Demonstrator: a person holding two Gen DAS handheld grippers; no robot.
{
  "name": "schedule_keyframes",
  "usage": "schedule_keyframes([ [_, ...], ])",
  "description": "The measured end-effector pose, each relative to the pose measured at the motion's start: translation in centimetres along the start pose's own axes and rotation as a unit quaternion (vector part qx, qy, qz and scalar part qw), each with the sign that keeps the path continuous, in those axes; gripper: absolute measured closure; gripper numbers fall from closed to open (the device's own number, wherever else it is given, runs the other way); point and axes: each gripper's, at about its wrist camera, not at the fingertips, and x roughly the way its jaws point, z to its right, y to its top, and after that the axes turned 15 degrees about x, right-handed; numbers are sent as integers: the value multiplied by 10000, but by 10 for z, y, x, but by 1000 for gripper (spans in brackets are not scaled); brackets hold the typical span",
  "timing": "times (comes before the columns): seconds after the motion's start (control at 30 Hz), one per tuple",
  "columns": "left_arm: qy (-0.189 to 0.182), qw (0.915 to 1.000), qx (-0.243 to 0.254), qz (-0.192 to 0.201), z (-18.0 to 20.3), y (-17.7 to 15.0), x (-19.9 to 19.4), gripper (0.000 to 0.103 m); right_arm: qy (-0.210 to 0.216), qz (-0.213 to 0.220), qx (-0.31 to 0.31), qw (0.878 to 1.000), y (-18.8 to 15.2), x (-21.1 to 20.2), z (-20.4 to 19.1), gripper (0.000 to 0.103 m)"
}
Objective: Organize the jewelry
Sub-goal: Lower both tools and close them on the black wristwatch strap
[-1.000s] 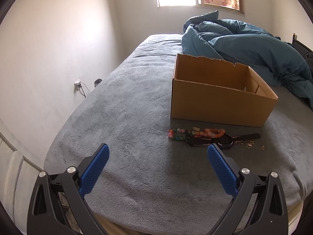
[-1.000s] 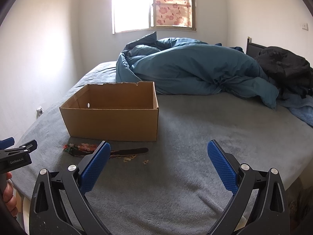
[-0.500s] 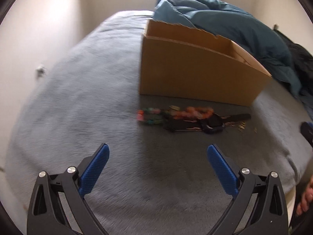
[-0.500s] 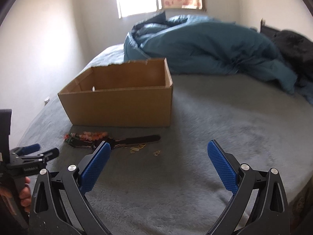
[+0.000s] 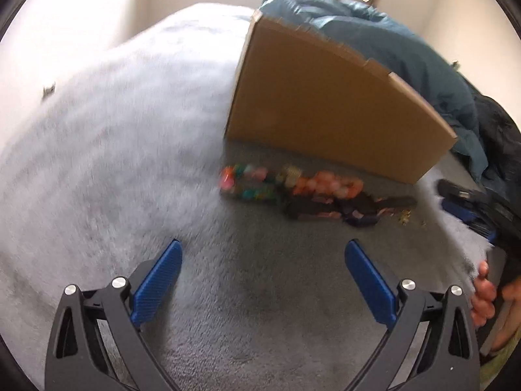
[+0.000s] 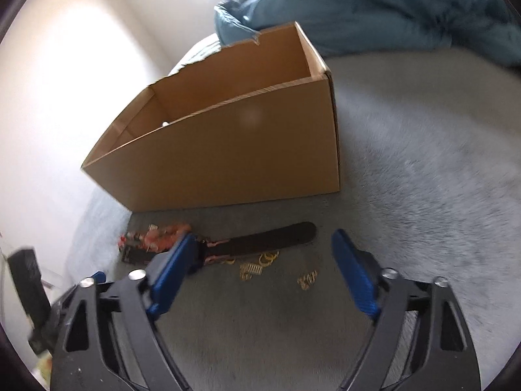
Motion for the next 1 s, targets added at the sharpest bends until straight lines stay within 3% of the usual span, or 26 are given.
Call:
schedule_keyframes([
  [0.13,-198,9996,69,192,2,8,2,8,36,-290,248,9993,5,14,10,52],
  [0.3,-314,9994,30,144,-1,21,8,34,-73,-483,495,9976,4,24,23,71],
  [0.47,-388,9992,84,28,-7,27,20,55,41,-470,677,9966,9,26,33,74],
  [0.67,-202,9994,223,-143,0,31,31,80,100,-469,832,9954,11,29,40,74],
  [0.77,-273,9993,199,-153,3,33,26,80,204,-290,851,9957,15,15,42,73],
  [0.83,-293,9993,156,-199,3,31,24,80,238,-233,893,9954,19,8,50,65],
  [1.0,-305,9985,-40,-458,-3,22,36,80,313,-526,1135,9917,27,20,67,64],
])
